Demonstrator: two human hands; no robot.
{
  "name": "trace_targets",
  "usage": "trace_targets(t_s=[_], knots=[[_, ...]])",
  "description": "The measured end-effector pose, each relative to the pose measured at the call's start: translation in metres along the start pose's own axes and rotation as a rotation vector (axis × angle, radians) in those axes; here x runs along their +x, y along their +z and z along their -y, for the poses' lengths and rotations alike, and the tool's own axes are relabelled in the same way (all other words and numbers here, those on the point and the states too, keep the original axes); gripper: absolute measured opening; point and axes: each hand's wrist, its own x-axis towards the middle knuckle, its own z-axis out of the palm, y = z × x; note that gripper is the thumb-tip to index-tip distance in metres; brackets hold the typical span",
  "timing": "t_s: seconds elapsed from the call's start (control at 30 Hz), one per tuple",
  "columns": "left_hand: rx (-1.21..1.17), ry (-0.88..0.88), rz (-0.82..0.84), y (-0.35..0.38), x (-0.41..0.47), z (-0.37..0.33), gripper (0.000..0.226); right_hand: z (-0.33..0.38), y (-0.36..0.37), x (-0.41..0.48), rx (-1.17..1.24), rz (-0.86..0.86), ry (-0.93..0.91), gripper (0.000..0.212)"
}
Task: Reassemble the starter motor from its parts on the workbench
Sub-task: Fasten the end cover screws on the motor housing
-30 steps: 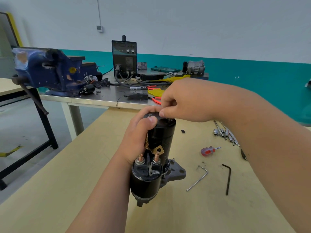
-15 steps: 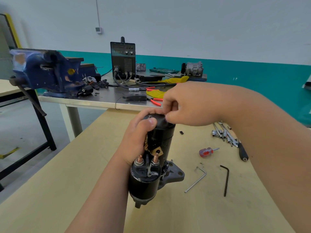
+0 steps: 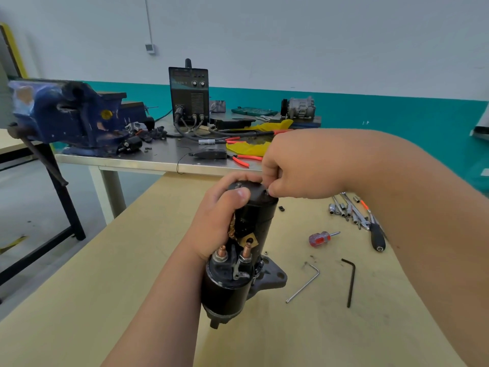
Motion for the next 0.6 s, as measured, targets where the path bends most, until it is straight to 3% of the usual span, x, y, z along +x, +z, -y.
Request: trace_targets(t_s=[0.23,0.4,0.6], knots=[[-0.050,0.021,0.002,-0.002,-0.005,-0.003,0.033,0.007,0.000,0.002,-0.113,-0.043,-0.047,0.016],[-0.045,0.012,-0.010,-0.002,-0.006,-0.003,0.032,0.013,-0.003,0.005,-0.228,-0.029,-0.060,0.035],[0.002,0.019,-0.077,0.002,-0.005,-0.002,0.032,0.016,0.003,0.009,-0.274,0.029,0.000,0.037]])
